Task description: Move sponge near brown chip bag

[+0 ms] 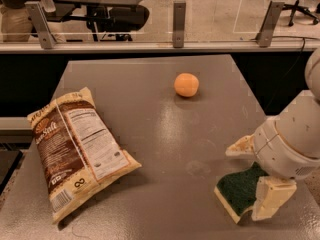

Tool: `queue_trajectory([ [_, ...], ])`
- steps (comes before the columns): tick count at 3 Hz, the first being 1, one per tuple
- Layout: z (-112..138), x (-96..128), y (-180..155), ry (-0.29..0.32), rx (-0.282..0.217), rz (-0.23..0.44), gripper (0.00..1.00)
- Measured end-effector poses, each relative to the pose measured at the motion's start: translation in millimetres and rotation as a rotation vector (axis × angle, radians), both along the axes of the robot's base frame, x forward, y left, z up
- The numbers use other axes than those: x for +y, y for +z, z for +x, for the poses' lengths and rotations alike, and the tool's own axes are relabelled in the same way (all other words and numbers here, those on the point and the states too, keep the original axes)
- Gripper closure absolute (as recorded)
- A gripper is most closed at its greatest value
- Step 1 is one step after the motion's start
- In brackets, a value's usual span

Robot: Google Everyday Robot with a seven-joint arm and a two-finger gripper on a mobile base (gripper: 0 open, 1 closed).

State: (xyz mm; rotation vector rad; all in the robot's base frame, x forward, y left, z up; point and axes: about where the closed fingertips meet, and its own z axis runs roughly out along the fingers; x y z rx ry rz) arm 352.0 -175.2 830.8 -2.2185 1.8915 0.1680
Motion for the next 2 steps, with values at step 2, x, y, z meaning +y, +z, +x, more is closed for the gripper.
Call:
queue_trajectory([
  [2,5,10,10,0.015,-0.007,0.001,0.72],
])
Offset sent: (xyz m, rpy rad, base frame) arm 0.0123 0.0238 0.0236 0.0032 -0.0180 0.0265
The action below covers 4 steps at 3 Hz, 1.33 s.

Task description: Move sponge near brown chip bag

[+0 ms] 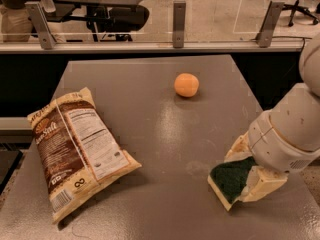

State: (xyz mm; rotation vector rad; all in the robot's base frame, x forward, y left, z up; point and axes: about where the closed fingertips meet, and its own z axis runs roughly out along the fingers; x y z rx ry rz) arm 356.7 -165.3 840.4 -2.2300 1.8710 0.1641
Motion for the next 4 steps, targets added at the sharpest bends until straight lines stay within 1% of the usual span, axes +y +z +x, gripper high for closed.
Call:
queue_trajectory([
  [1,17,27,16,0.005,-0.017,0.024,0.95],
  [2,36,64,28,0.03,-0.025,0.063,1.0],
  [3,51,95,32,0.052,-0.018,0.101,1.0],
  [4,62,119,31,0.066,0.001,0.141,0.84],
])
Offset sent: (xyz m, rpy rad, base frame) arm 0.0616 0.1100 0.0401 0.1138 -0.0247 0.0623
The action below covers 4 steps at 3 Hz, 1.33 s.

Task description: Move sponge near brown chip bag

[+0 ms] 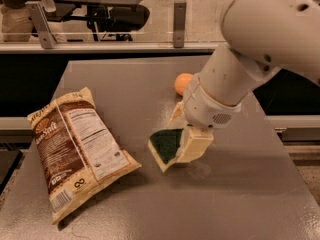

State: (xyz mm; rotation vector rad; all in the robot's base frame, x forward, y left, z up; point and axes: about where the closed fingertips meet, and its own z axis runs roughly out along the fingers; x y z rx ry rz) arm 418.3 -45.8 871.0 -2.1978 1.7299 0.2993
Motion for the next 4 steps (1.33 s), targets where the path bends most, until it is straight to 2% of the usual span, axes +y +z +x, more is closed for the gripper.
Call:
queue_trajectory([
  [2,7,32,-6,0.022,0.072,0.089,0.38],
  [3,6,32,-6,0.023,0.068,0.086,0.14],
  [4,6,33,-5,0.025,0.067,0.085,0.0],
])
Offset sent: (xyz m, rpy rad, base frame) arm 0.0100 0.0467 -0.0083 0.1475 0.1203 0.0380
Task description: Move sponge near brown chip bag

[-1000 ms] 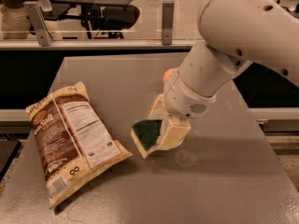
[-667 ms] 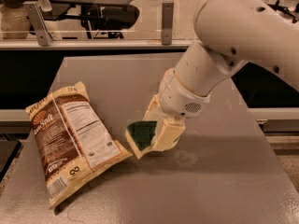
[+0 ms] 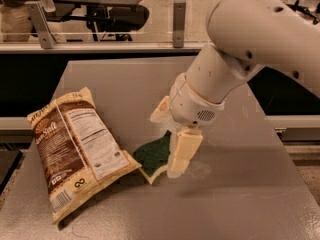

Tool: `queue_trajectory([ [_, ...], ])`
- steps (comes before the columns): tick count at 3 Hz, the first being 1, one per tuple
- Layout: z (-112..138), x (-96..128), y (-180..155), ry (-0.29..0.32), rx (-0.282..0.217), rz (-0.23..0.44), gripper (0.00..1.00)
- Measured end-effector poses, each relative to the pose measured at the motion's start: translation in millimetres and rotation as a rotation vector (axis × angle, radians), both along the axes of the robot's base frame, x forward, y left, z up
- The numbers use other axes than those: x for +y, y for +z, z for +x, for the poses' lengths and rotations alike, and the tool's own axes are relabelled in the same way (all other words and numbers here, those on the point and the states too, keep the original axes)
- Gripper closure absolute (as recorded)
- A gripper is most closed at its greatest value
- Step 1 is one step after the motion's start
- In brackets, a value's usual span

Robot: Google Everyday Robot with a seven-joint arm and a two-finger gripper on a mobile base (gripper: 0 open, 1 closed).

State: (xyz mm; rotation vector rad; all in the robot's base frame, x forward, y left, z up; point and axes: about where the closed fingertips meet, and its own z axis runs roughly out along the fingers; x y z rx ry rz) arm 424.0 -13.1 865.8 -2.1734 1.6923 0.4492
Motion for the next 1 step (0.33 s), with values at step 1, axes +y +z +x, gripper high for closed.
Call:
queue_trajectory([
  [1,0.0,0.0,0.0,0.0,0.0,0.0,0.0],
])
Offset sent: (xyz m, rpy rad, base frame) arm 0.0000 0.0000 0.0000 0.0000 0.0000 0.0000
